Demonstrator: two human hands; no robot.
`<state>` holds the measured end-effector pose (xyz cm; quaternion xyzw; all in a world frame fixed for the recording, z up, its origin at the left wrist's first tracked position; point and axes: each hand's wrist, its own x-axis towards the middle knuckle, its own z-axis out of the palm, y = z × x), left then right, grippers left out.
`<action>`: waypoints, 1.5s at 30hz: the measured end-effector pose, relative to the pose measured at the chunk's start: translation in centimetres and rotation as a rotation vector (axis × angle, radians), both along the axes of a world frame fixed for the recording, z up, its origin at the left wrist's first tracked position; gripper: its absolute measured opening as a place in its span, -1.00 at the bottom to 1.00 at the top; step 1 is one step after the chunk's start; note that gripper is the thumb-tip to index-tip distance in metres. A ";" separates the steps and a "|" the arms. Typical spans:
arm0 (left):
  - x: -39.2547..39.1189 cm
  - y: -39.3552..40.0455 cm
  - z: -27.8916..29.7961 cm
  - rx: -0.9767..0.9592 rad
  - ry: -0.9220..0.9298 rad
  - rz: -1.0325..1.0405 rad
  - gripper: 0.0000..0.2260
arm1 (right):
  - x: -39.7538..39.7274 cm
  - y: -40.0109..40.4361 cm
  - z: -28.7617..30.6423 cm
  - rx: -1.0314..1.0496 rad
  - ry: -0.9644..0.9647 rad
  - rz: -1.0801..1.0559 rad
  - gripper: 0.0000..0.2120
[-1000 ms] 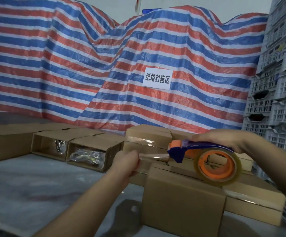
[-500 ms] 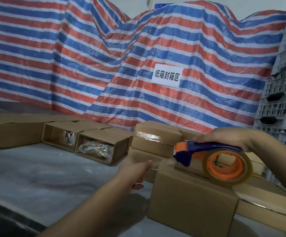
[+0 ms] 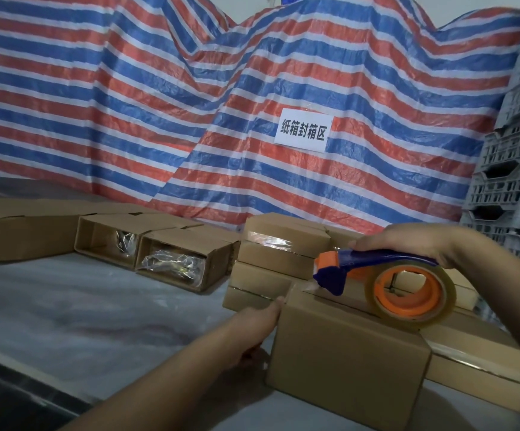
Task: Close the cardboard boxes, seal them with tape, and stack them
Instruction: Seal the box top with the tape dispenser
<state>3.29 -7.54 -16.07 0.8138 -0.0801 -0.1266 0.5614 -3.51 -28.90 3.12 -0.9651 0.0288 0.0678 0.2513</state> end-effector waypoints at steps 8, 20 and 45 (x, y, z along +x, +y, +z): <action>0.4 -0.3 4.7 -0.022 -0.340 -0.005 -0.66 | 0.4 -0.3 -0.2 0.007 -0.001 0.008 -0.46; 0.6 -1.1 5.1 0.093 -0.125 -0.115 -0.70 | -0.1 -1.7 1.6 -0.146 0.093 -0.075 -0.39; -4.8 -5.7 5.1 0.857 -1.087 -0.311 -0.32 | -3.2 -7.1 -0.5 -0.181 0.168 -0.159 -0.53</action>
